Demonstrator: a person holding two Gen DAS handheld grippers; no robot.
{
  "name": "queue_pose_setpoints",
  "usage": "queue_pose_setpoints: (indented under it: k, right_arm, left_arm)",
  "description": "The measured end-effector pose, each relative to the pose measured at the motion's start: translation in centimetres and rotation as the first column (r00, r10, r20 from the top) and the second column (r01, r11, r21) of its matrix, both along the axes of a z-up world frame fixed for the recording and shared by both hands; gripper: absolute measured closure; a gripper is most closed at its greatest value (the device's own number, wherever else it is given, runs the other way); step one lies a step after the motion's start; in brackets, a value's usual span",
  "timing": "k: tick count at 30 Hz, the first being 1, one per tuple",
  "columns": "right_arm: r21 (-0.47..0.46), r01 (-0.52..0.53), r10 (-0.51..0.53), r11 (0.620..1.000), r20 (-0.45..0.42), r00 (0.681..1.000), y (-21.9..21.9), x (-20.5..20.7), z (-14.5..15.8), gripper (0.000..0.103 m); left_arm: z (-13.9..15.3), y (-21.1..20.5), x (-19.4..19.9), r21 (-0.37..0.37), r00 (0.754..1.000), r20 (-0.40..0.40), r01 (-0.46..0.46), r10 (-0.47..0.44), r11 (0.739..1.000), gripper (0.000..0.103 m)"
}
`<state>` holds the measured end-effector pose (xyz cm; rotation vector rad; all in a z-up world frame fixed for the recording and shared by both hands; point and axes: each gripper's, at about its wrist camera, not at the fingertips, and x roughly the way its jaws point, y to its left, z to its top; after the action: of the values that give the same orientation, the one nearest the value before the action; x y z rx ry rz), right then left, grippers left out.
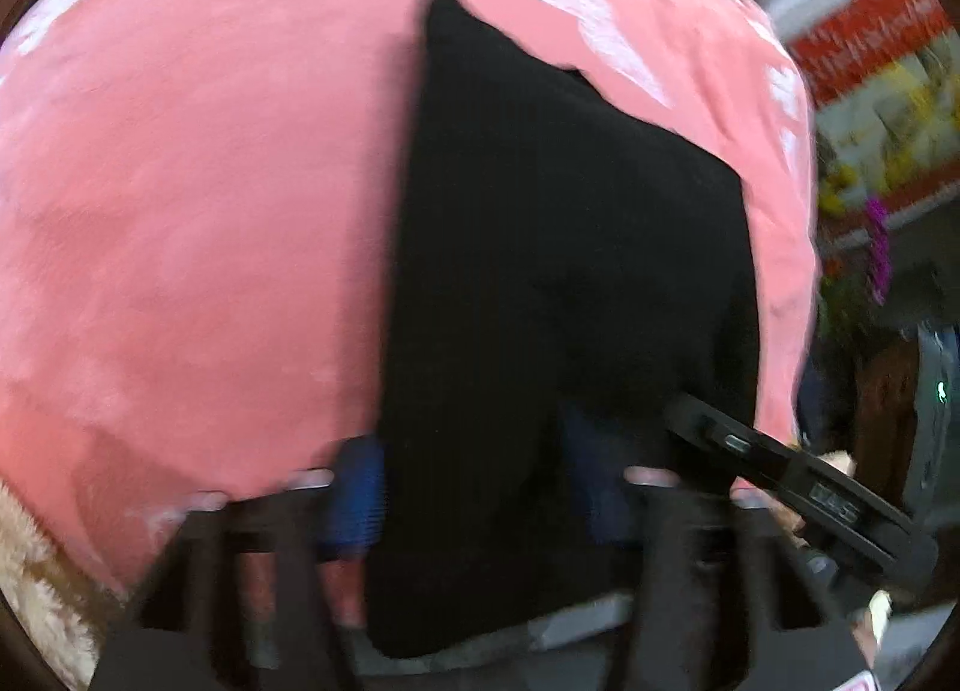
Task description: Fold small clothes
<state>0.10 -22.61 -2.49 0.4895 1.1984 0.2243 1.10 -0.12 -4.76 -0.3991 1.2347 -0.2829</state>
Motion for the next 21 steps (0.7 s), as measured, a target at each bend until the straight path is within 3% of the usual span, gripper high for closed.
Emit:
queue_pose_setpoints:
  k: [1, 3, 7, 10, 13, 15, 16, 17, 18, 19, 21]
  right_arm:
    - [-0.014, -0.008, 0.008, 1.000, 0.021, 1.000, 0.3, 0.0, 0.8, 0.078]
    - [-0.044, -0.024, 0.027, 0.999, 0.087, 0.996, 0.6, -0.5, 3.6, 0.080]
    - [-0.086, -0.057, 0.076, 0.995, 0.237, 0.969, 2.8, 0.8, 10.3, 0.080]
    - [-0.089, -0.082, 0.109, 0.993, 0.354, 0.929, 4.5, 2.0, 15.6, 0.080]
    - [-0.082, -0.111, 0.136, 0.990, 0.435, 0.890, 6.1, 3.1, 19.0, 0.080]
    - [-0.081, -0.122, 0.145, 0.989, 0.439, 0.887, 7.2, 4.0, 19.2, 0.079]
    - [-0.088, -0.123, 0.148, 0.989, 0.421, 0.895, 7.9, 4.9, 18.0, 0.078]
    - [-0.097, -0.124, 0.153, 0.988, 0.397, 0.905, 7.8, 4.9, 16.9, 0.068]
    - [-0.120, -0.130, 0.164, 0.984, 0.350, 0.922, 8.1, 5.7, 15.1, 0.052]
    - [-0.182, -0.119, 0.167, 0.976, 0.278, 0.946, 8.3, 6.2, 12.4, 0.048]
    - [-0.246, -0.105, 0.154, 0.963, 0.186, 0.970, 8.0, 6.1, 8.8, 0.049]
  left_arm:
    - [0.8, -0.3, 0.1, 0.003, 1.000, 0.009, 0.011, -0.011, 1.000, 0.075]
    - [2.0, -0.4, 0.2, -0.026, 1.000, 0.022, 0.014, -0.013, 1.000, 0.078]
    - [6.8, 0.1, 1.2, -0.052, 0.994, 0.107, 0.021, -0.015, 0.998, 0.080]
    - [12.4, 1.3, 2.3, -0.048, 0.975, 0.224, 0.024, -0.013, 0.999, 0.080]
    - [17.3, 4.0, 2.8, -0.055, 0.947, 0.321, 0.014, 0.004, 0.998, 0.080]
    - [18.4, 4.8, 3.2, -0.021, 0.937, 0.350, -0.003, 0.010, 1.000, 0.078]
    - [18.4, 5.2, 3.3, 0.025, 0.935, 0.354, -0.022, 0.011, 0.999, 0.069]
    - [17.7, 5.7, 3.4, 0.086, 0.938, 0.346, -0.051, 0.018, 0.995, 0.065]
    - [16.3, 5.9, 3.6, 0.158, 0.948, 0.319, -0.078, 0.024, 0.984, 0.043]
    - [14.9, 6.1, 3.7, 0.222, 0.955, 0.293, -0.105, 0.036, 0.969, 0.036]
    - [11.3, 6.0, 3.8, 0.316, 0.966, 0.256, -0.119, 0.036, 0.941, 0.037]
